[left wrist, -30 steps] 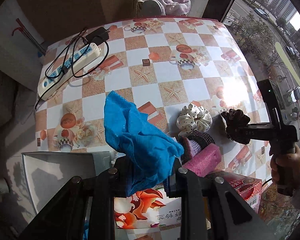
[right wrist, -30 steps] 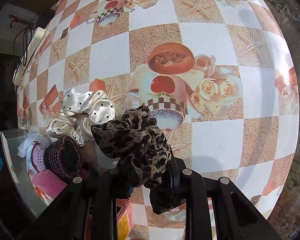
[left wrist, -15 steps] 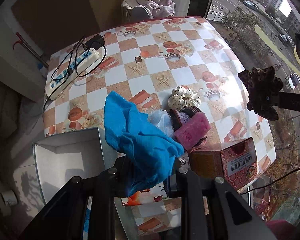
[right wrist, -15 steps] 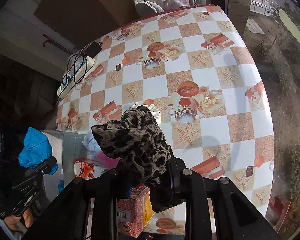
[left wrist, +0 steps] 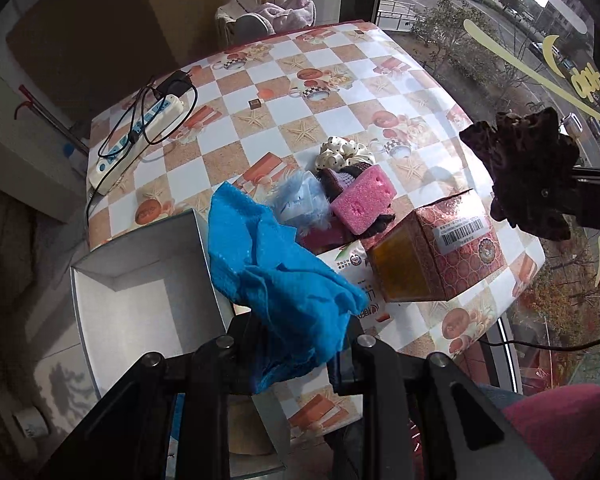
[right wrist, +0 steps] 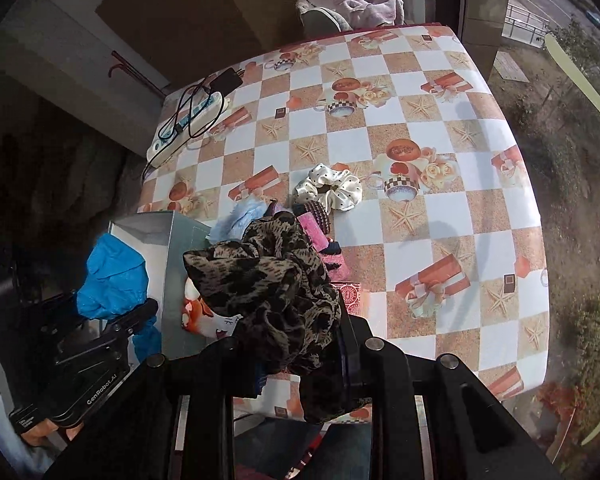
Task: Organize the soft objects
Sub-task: 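Lift both held items and carry them over the white box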
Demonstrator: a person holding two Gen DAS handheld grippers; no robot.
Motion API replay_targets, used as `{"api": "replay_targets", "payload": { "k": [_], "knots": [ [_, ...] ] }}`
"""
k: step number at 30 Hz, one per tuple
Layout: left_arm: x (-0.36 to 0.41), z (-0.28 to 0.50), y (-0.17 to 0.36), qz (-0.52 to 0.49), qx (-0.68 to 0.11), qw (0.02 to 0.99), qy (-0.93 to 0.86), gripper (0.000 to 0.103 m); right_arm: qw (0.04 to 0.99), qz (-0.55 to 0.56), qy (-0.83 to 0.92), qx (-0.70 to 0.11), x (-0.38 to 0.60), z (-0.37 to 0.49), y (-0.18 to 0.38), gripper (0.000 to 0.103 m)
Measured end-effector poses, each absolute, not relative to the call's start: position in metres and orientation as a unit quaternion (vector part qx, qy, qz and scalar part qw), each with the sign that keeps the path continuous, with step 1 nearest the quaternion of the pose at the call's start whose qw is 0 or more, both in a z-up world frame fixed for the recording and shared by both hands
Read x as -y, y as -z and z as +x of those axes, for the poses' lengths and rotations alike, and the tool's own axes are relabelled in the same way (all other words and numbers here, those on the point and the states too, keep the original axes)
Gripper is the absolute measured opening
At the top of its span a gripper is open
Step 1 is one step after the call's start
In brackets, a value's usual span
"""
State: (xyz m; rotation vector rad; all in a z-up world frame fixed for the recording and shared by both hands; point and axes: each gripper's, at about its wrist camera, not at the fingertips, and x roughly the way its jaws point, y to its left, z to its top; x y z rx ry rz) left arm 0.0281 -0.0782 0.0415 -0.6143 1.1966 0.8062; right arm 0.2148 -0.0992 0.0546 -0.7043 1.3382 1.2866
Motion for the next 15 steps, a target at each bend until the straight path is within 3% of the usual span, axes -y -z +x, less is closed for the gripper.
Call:
{"api": "replay_targets", "payload": {
  "k": [15],
  "knots": [
    [0.096, 0.011, -0.051, -0.255, -0.526, 0.731, -0.352, 0.027, 0.522, -0.321, -0.555, -0.563, 0.118, 0.152, -0.052, 0.027]
  ]
}}
